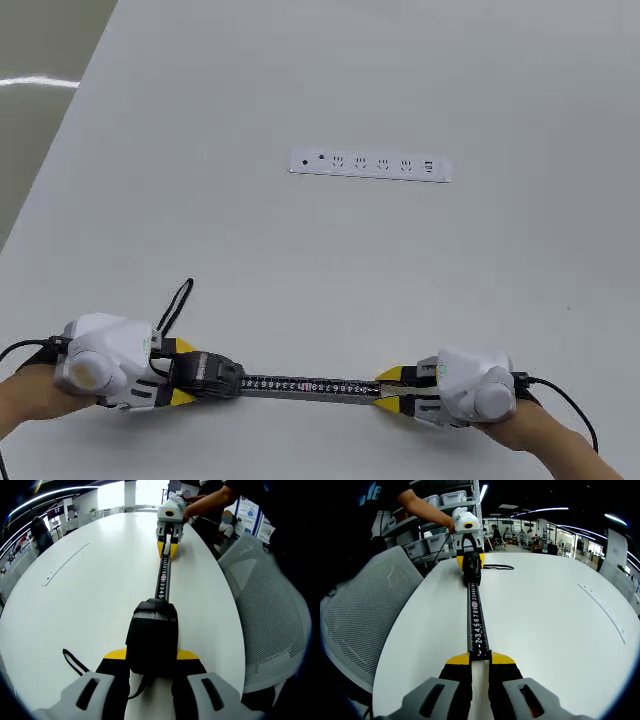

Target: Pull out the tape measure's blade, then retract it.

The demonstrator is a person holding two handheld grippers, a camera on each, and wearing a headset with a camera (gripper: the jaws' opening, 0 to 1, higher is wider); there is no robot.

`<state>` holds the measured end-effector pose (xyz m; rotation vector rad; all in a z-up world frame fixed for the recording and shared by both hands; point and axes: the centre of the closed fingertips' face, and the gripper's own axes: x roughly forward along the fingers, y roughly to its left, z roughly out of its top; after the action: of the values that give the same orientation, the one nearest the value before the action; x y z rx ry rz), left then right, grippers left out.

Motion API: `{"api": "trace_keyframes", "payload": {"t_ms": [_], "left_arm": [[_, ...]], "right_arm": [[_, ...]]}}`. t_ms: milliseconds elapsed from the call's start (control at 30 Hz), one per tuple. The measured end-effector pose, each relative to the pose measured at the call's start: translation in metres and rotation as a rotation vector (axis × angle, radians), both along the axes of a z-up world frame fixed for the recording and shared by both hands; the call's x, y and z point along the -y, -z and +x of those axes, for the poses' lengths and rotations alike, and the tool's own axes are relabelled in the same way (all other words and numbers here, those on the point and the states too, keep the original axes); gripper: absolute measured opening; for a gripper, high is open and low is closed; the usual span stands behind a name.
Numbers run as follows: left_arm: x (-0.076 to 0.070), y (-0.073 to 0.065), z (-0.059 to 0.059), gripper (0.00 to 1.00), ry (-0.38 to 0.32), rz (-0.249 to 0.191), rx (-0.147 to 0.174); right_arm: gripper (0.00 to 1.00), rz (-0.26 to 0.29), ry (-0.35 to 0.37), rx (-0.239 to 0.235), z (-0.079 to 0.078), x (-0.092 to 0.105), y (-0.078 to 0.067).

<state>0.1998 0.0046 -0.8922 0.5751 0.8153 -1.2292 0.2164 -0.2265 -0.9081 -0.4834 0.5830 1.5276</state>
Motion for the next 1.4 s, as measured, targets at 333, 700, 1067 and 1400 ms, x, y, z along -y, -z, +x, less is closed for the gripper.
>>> {"api": "trace_keyframes", "payload": {"t_ms": [333, 700, 1067, 1400], "left_arm": [[0.000, 0.000, 0.000, 0.27, 0.000, 0.002, -0.002], [0.001, -0.001, 0.000, 0.28, -0.005, 0.002, -0.004], [0.001, -0.001, 0.000, 0.28, -0.007, 0.003, -0.007], [0.003, -0.003, 0.000, 0.28, -0.011, 0.003, -0.009]], "right_arm": [[0.08, -0.004, 0.005, 0.004, 0.001, 0.007, 0.000], [0.08, -0.012, 0.011, 0.006, 0.004, 0.015, 0.000], [0.08, -0.021, 0.018, 0.009, 0.005, 0.024, 0.001], [0.08, -0.030, 0.024, 0.010, 0.006, 0.033, 0.001]]}}
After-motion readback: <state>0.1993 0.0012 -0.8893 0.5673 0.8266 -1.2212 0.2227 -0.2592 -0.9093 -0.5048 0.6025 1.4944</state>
